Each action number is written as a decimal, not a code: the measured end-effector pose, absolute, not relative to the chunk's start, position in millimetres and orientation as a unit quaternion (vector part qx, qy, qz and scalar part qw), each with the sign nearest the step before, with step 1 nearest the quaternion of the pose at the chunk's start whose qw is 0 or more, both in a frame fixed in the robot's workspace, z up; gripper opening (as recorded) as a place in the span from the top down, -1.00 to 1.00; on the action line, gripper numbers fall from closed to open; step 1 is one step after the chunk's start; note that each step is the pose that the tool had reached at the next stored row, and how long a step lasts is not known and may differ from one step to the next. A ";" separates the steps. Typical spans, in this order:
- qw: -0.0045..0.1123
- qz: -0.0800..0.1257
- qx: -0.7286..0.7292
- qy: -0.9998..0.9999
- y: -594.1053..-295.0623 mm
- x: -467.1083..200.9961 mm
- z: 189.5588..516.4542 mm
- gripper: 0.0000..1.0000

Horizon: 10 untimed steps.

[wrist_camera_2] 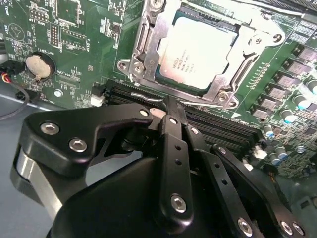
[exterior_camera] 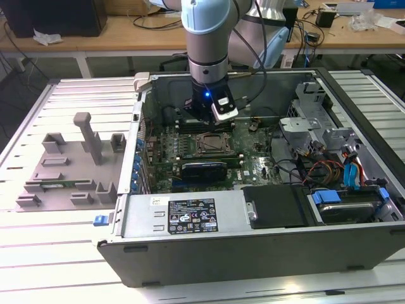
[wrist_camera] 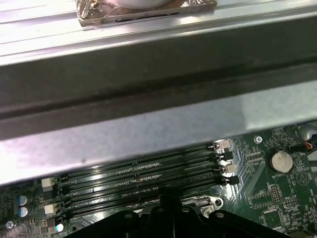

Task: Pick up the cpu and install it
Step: 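Install the first cpu locking lever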

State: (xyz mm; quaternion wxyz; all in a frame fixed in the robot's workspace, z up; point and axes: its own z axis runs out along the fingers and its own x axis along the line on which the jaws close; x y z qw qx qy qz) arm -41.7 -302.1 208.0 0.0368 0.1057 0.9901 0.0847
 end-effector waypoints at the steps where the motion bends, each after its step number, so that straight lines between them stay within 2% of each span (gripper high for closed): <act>1: 0.037 0.085 0.107 0.990 -302.0 -41.6 207.4 0.79; 10: 0.039 0.083 0.125 0.988 -301.9 -40.0 202.4 0.79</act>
